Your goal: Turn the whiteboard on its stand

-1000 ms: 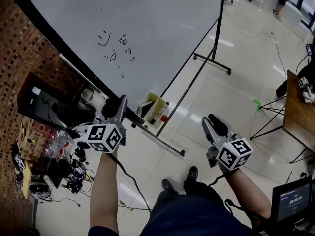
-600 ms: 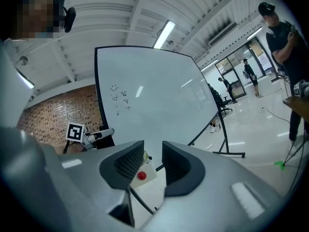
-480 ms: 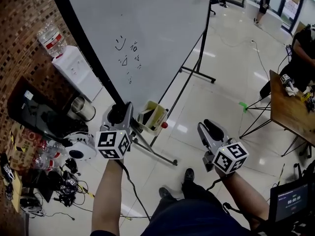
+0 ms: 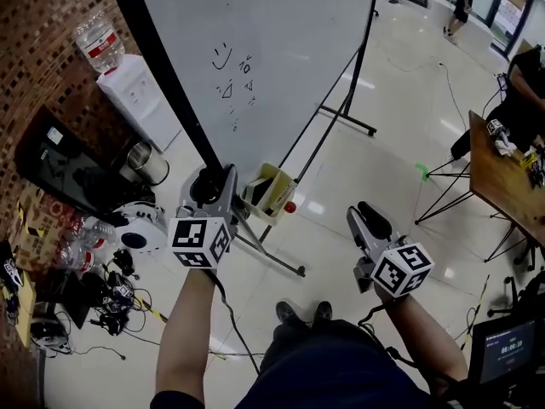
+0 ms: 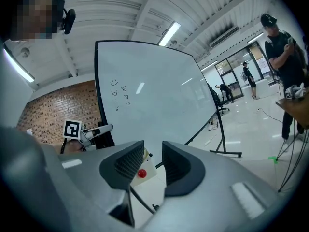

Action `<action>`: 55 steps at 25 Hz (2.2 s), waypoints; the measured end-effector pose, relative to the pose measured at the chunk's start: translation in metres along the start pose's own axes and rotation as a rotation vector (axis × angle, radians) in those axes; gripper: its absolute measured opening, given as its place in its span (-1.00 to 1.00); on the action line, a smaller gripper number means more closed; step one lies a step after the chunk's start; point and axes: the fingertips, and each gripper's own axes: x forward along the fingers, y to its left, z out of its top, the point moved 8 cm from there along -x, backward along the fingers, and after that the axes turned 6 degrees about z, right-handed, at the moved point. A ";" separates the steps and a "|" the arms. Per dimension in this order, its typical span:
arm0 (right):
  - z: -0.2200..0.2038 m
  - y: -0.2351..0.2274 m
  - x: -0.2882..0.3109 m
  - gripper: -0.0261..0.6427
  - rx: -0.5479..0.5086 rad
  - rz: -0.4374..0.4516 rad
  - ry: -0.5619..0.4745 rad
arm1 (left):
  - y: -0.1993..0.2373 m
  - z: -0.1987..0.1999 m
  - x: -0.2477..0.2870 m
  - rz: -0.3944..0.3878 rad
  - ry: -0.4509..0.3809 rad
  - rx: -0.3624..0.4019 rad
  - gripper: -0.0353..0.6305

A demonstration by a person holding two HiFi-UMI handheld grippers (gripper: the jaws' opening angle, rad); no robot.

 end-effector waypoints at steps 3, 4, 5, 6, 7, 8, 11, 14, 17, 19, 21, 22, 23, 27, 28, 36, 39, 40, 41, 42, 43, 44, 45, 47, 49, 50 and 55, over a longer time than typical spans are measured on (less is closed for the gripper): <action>-0.005 -0.004 -0.005 -0.58 0.018 0.019 -0.001 | 0.003 -0.002 -0.009 0.006 0.011 -0.003 -0.41; -0.007 -0.005 -0.004 -0.58 0.027 0.029 0.000 | 0.007 -0.003 -0.012 0.012 0.015 -0.004 -0.41; -0.010 -0.005 -0.005 -0.58 0.037 0.040 0.000 | 0.011 -0.002 -0.018 0.019 0.018 -0.004 -0.41; -0.013 -0.003 -0.010 -0.58 0.045 0.049 -0.001 | 0.015 -0.002 -0.028 0.026 0.018 -0.003 -0.41; -0.020 0.004 -0.020 -0.58 0.052 0.054 -0.003 | 0.018 -0.001 -0.044 0.029 0.014 -0.002 -0.41; -0.029 0.017 -0.036 -0.59 0.056 0.053 -0.007 | 0.020 -0.002 -0.066 0.029 0.008 -0.002 -0.41; -0.069 0.067 -0.095 -0.60 0.063 0.027 -0.022 | 0.027 -0.003 -0.147 0.012 -0.003 0.006 -0.42; -0.082 0.076 -0.111 -0.61 0.061 0.030 -0.027 | 0.030 -0.004 -0.180 0.033 0.002 0.016 -0.42; -0.074 0.057 -0.100 -0.64 0.067 0.066 -0.018 | 0.027 -0.005 -0.176 0.070 0.010 0.019 -0.42; -0.069 0.050 -0.092 -0.64 0.068 0.089 -0.007 | 0.026 -0.005 -0.173 0.081 0.012 0.019 -0.42; -0.065 0.048 -0.085 -0.64 0.068 0.114 0.010 | 0.025 -0.004 -0.174 0.092 0.016 0.020 -0.41; -0.065 0.048 -0.082 -0.64 0.068 0.125 0.019 | 0.025 -0.003 -0.175 0.098 0.019 0.020 -0.41; -0.064 0.049 -0.079 -0.64 0.068 0.135 0.028 | 0.024 -0.003 -0.175 0.102 0.021 0.020 -0.41; -0.062 0.054 -0.066 -0.64 0.059 0.157 0.041 | 0.022 -0.002 -0.172 0.101 0.022 0.022 -0.42; -0.061 0.057 -0.063 -0.64 0.058 0.159 0.042 | 0.021 -0.002 -0.172 0.102 0.021 0.022 -0.42; -0.069 0.088 -0.044 -0.64 0.048 0.097 0.056 | 0.015 0.005 -0.179 0.089 -0.015 0.020 -0.43; -0.072 0.104 -0.042 -0.64 0.038 0.075 0.081 | 0.010 0.010 -0.189 0.091 -0.017 0.010 -0.42; -0.072 0.108 -0.038 -0.64 0.035 0.072 0.089 | 0.009 0.010 -0.191 0.095 -0.016 0.007 -0.42; -0.072 0.110 -0.033 -0.64 0.034 0.072 0.096 | 0.008 0.010 -0.193 0.098 -0.016 0.005 -0.42; -0.071 0.110 -0.028 -0.64 0.033 0.075 0.103 | 0.007 0.009 -0.193 0.099 -0.017 0.005 -0.42; -0.070 0.110 -0.023 -0.64 0.032 0.079 0.109 | 0.007 0.009 -0.193 0.099 -0.020 0.005 -0.42; -0.068 0.108 -0.017 -0.64 0.031 0.087 0.114 | 0.006 0.009 -0.194 0.101 -0.023 0.005 -0.42; -0.065 0.106 -0.012 -0.64 0.029 0.095 0.120 | 0.005 0.010 -0.195 0.104 -0.023 0.004 -0.42; -0.061 0.109 -0.006 -0.64 0.026 0.111 0.129 | 0.005 0.015 -0.203 0.115 -0.015 -0.006 -0.42; -0.066 0.127 -0.012 -0.64 0.019 0.120 0.131 | 0.011 0.016 -0.229 0.112 -0.014 -0.015 -0.42; -0.072 0.139 -0.017 -0.64 0.014 0.128 0.128 | 0.015 0.015 -0.246 0.106 -0.018 -0.017 -0.42; -0.087 0.144 -0.022 -0.64 0.037 0.218 0.137 | 0.022 0.010 -0.281 0.123 -0.017 -0.019 -0.43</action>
